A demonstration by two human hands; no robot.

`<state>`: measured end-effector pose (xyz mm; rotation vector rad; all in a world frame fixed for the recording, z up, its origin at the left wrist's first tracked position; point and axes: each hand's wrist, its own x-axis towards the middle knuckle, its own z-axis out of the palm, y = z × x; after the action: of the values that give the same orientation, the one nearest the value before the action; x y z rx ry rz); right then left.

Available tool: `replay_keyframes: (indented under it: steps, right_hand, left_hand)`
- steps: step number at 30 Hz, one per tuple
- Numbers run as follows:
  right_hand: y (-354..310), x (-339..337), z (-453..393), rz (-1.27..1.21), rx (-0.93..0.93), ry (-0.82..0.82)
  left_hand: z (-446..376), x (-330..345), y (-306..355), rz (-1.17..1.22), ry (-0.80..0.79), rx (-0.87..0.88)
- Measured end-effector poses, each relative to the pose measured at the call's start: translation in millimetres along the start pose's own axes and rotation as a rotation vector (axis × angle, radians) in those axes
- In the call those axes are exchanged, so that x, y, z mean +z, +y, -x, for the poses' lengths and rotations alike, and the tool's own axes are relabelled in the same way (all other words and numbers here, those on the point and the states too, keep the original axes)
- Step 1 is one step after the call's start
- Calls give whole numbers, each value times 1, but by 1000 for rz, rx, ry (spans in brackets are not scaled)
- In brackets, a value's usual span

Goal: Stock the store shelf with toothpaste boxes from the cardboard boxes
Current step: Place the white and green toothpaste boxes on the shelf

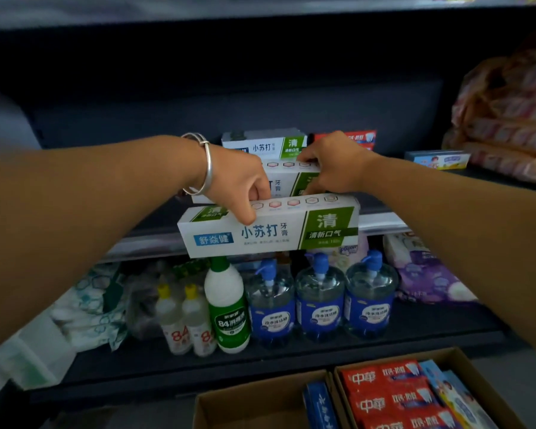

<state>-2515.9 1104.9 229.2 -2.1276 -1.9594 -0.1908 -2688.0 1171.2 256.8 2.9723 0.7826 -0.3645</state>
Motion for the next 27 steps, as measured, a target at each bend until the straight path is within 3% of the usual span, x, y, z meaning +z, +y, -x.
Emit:
replay_keyframes:
  steps: [9,27]
  right_hand:
    - [16,1,-48,51,-25,68]
    - [47,16,-105,-146,60,107]
  left_hand:
    - [-27,-20,-35,34,71,-33]
    - [-93,-19,-76,41,102,-55]
